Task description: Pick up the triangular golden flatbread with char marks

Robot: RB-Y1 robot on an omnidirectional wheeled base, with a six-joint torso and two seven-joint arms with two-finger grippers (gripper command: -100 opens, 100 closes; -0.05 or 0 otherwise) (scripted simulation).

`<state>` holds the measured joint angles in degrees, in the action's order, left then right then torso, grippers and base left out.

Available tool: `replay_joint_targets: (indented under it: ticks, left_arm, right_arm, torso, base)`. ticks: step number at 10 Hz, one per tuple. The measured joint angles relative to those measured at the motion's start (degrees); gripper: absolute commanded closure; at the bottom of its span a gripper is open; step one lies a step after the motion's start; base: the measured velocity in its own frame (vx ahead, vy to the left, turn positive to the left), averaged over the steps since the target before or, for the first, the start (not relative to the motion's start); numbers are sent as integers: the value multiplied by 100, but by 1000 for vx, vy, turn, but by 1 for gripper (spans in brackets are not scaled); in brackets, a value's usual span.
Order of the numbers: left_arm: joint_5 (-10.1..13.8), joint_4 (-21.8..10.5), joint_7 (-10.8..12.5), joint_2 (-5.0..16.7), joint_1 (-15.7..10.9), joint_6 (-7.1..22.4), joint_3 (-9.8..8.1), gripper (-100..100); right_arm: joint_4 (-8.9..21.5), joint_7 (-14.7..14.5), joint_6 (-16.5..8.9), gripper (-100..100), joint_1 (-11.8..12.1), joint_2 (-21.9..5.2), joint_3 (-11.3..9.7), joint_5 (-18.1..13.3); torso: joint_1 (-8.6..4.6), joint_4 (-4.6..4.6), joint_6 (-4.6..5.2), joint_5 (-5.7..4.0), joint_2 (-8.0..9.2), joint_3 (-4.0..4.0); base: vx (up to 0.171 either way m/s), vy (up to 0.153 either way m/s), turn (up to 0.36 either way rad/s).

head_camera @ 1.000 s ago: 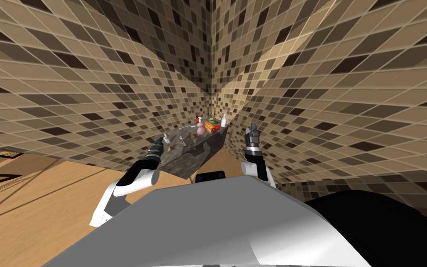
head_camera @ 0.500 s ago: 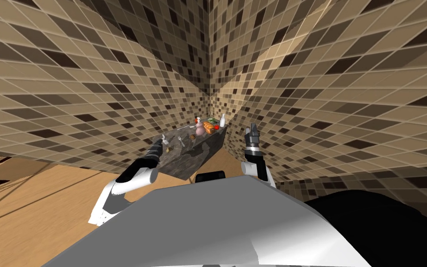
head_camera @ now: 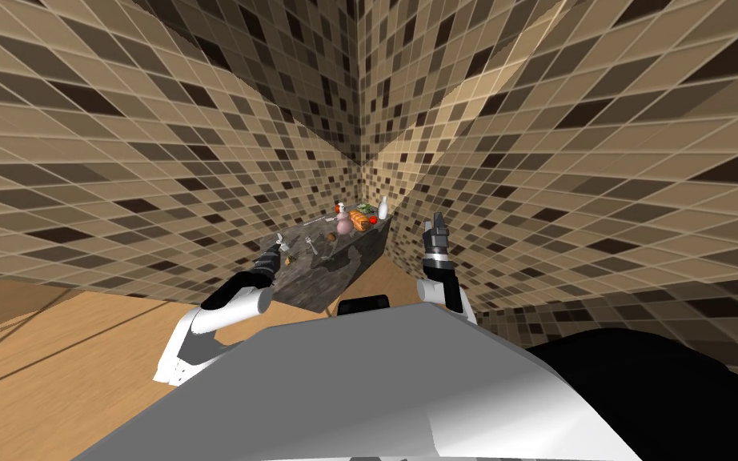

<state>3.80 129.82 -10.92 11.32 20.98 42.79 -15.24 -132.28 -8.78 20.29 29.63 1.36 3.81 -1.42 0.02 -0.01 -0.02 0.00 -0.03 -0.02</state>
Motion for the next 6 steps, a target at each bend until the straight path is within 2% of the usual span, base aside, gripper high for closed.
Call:
replay_joint_targets:
  ticks: [6]
  left_arm:
    - [73,-100,17,18,-225,907,-186,-100]
  right_arm:
    - [0,0,0,0,0,0,0,0]
  torso:
    - [0,0,-1,0,1,0]
  base:
    - [12,5,-38]
